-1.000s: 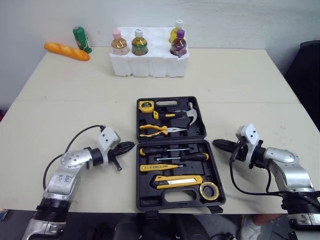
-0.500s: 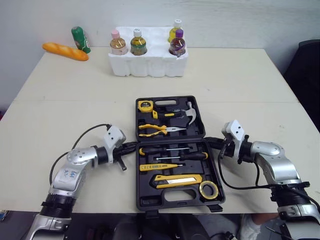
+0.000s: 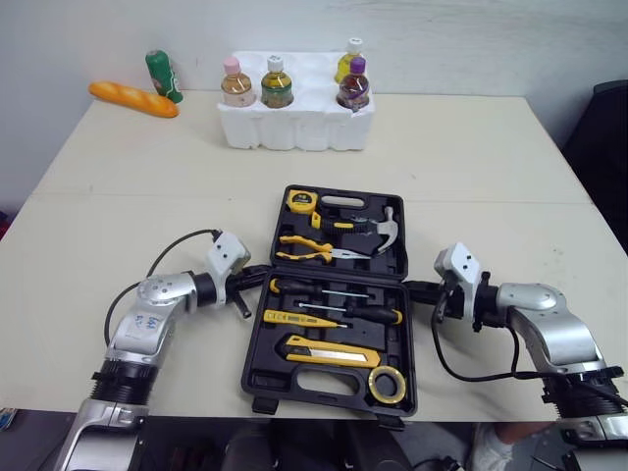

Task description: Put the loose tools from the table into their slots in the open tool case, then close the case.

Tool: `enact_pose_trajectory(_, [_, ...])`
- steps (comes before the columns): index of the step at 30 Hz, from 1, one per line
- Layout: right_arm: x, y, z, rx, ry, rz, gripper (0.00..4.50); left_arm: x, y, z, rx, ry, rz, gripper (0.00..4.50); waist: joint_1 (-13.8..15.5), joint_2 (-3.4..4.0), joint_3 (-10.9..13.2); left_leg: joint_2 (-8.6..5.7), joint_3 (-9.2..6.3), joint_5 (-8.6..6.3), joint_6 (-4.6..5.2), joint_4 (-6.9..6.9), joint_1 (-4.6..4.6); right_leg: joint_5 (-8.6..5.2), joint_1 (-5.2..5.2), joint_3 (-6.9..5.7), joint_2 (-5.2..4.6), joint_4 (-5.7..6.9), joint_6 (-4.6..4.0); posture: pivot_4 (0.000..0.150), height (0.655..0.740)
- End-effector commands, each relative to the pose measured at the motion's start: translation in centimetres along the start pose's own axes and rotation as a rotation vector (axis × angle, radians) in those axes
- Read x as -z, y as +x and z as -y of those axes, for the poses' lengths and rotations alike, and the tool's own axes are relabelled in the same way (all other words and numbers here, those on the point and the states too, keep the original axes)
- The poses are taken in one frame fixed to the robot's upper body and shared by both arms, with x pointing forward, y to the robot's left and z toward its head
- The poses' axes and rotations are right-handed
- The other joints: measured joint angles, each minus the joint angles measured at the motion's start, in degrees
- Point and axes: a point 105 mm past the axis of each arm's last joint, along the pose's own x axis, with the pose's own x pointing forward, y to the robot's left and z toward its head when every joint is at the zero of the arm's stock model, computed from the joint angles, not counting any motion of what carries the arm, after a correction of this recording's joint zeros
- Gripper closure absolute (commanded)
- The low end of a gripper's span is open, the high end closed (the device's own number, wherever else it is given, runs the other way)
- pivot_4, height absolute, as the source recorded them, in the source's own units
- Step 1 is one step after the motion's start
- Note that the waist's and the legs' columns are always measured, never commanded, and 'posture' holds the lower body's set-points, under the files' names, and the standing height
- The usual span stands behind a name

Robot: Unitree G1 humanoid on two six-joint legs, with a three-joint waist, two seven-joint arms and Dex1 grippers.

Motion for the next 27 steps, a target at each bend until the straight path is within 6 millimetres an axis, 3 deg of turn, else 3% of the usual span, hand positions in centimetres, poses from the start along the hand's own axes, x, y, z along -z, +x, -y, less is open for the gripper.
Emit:
enact_pose_trajectory(1, [-1.3,0.7,-1.9,-0.043,-0.058,0.061,4.5,-3.0,-0.3,2.9,0.168,0.108,0.097,4.47,0.01,-0.02,0.01,0.0,0.0,0.0,-0.01,-0.01,-0.01,0.0,-0.01,0.0,0.01,-0.01,0.0,0.15,0.74])
enact_pose_trajectory(6, [-0.7,1.2,-2.3,-0.046,-0.061,0.039,4.5,-1.8,-1.7,3.3,0.174,0.101,0.051,4.47,-0.23,-0.05,0.03,0.07,0.07,-0.05,-0.08,-0.1,-0.03,-0.01,-0.06,0.07,0.06,-0.1,-0.01,0.15,0.74])
enact_pose_trajectory(23, [-0.8,2.3,-3.3,-0.105,-0.007,0.041,4.5,-1.2,-0.7,2.0,0.11,0.092,0.045,4.47,-0.31,-0.11,0.0,0.06,0.04,-0.03,-0.03,0.07,0.07,0.0,0.04,0.08,0.09,0.07,-0.01,0.15,0.74])
enact_pose_trajectory(27, [0.1,1.5,-2.8,-0.081,-0.053,-0.055,4.5,-0.5,-2.2,1.2,0.093,0.111,-0.057,4.47,-0.61,-0.15,-0.03,0.1,0.04,-0.03,-0.03,0.06,0.07,0.0,0.03,0.09,0.11,0.06,-0.01,0.15,0.74])
